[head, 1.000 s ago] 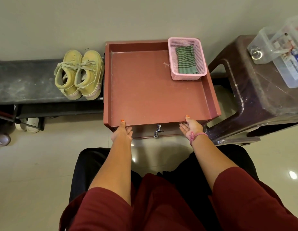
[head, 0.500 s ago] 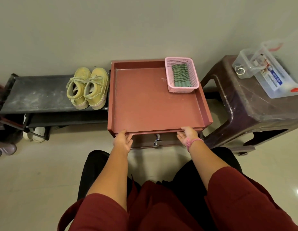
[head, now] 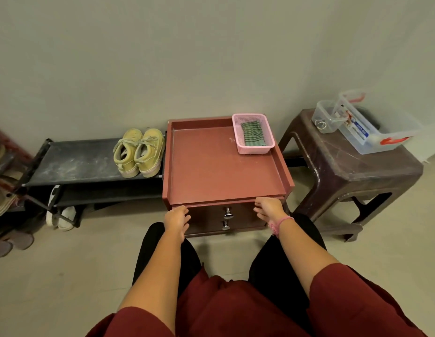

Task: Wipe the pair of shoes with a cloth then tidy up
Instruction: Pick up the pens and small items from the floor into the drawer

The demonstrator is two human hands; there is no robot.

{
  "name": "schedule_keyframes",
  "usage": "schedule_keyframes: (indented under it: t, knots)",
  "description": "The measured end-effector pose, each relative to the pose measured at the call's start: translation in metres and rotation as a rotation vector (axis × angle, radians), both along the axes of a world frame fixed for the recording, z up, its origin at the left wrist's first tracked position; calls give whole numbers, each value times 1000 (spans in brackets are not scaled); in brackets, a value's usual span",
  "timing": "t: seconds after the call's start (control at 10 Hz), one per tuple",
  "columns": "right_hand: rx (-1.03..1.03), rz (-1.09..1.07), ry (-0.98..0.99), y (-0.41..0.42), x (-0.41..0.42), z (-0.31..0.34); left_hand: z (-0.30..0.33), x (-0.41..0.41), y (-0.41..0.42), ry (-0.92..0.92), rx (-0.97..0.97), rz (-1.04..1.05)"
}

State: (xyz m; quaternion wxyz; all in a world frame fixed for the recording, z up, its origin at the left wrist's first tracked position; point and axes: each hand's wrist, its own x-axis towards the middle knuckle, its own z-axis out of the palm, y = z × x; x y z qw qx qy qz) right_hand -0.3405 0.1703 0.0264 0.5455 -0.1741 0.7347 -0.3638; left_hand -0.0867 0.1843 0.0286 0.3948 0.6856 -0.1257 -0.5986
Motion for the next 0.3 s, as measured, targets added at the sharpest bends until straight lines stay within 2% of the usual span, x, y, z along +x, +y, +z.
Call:
schedule_keyframes:
  t: [0.2,0.3]
  knots:
    - [-173,428,446,16,-2,28,20,-2,18,-183,-161,-151]
    - [-216,482,551,19,-2,37,24,1,20,-284,-205,-174]
